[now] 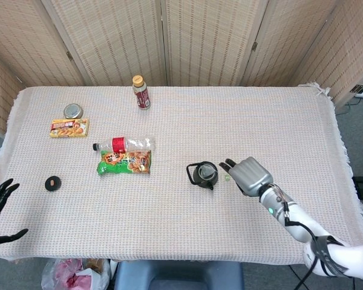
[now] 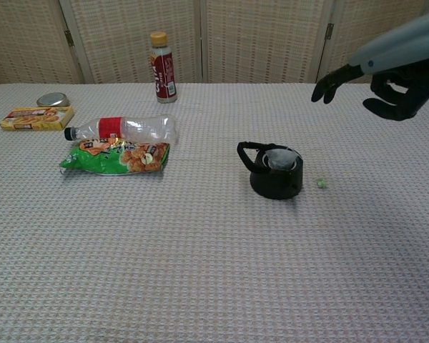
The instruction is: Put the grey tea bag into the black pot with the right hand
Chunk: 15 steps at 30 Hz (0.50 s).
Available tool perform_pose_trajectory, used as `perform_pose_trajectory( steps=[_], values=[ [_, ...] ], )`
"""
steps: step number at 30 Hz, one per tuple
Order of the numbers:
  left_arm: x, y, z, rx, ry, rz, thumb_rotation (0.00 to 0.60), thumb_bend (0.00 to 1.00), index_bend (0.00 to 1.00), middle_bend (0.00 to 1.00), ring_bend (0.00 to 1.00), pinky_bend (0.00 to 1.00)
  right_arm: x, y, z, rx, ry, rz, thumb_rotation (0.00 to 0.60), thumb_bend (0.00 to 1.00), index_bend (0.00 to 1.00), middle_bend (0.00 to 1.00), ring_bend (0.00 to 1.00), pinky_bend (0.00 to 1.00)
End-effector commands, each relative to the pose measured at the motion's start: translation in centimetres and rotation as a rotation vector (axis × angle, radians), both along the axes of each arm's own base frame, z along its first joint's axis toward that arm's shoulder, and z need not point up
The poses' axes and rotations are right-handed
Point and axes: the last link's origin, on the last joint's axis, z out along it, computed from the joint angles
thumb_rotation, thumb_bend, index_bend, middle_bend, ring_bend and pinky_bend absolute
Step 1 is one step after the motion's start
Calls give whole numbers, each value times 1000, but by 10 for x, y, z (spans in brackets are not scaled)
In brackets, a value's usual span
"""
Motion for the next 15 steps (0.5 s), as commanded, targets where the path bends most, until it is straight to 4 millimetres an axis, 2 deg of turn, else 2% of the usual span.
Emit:
perform_pose_trajectory(
  steps=[1, 9, 15],
  values=[
    [-1, 0, 1, 2, -7, -1, 600, 168, 0, 0, 0, 12, 4, -13, -20, 31, 10, -18, 600, 691, 109, 91, 696, 813],
    [-2, 1, 4, 6, -18, -2, 600, 168, 0, 0, 0, 12, 3, -20, -46, 72, 42, -8, 600, 691, 117, 110, 692, 800],
    [-1, 1, 3, 0, -18, -9, 600, 168, 0, 0, 0, 12, 3, -23, -57, 69, 53, -4, 600, 682, 133, 110, 691, 787]
  ],
)
